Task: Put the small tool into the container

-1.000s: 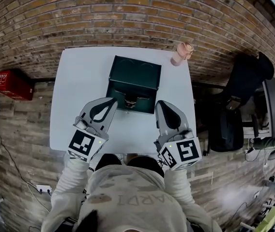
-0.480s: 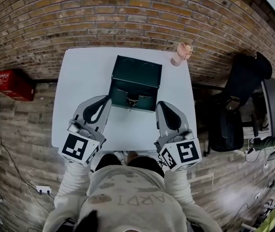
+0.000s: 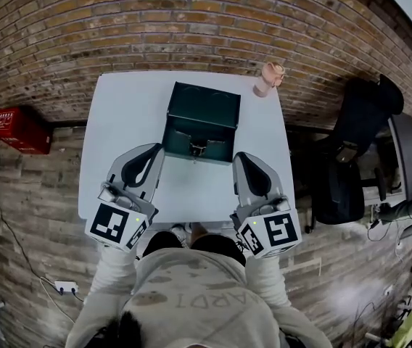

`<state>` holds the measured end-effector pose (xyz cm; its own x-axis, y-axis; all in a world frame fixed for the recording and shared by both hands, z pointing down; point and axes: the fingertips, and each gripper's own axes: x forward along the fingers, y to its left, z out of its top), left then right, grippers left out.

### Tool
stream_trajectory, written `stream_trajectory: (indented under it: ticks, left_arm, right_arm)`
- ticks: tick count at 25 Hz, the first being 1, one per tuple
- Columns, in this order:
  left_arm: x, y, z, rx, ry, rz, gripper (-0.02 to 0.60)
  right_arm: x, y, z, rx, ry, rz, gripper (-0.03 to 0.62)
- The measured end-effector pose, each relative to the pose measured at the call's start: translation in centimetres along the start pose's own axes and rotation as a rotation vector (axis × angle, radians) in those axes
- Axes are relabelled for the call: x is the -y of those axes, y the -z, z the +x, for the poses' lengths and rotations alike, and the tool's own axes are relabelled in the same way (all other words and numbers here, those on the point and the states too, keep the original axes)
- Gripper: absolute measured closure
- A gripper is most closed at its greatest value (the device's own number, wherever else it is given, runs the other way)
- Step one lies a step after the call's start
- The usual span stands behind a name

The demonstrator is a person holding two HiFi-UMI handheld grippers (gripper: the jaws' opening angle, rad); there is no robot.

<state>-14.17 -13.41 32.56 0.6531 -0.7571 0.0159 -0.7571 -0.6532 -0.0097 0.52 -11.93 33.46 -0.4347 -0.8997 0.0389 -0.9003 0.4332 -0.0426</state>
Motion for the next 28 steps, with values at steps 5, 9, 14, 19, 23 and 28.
stream_trajectory:
  ticks: [5,9,14,19,23,28]
  left_arm:
    - [0.4,-0.3,-0.5,0.013,0.002,-0.001,0.577]
    - [0.9,-0.5,-0.8,0.018,0.007,0.005,0.576]
    - [1.3,-0.5,-1.0,0.026,0.013,0.006,0.575]
    - [1.8,-0.5,-1.2,0.027,0.026,0.010,0.575]
    - [2.0,-0.6,-1.3,0.027,0.033,0.013,0.575]
    - [1.9,-0.4,-1.5,0.025,0.032,0.009,0.575]
  right_arm:
    - [-0.1,-0.4,-1.0,0.015,0.016,-0.002,0.583]
    - [-0.2,-0.7,-1.6,0.020,0.028,-0.006,0.583]
    - [-0.4,-0.9,-2.2,0.024,0.034,-0.012,0.583]
    - [-0.7,-1.1,-2.7,0.028,0.038,-0.016,0.583]
    - [-0.7,-1.2,-2.7,0.029,0.041,-0.017,0.583]
    - [-1.0,-1.1,-2.6,0.027,0.039,-0.019,0.583]
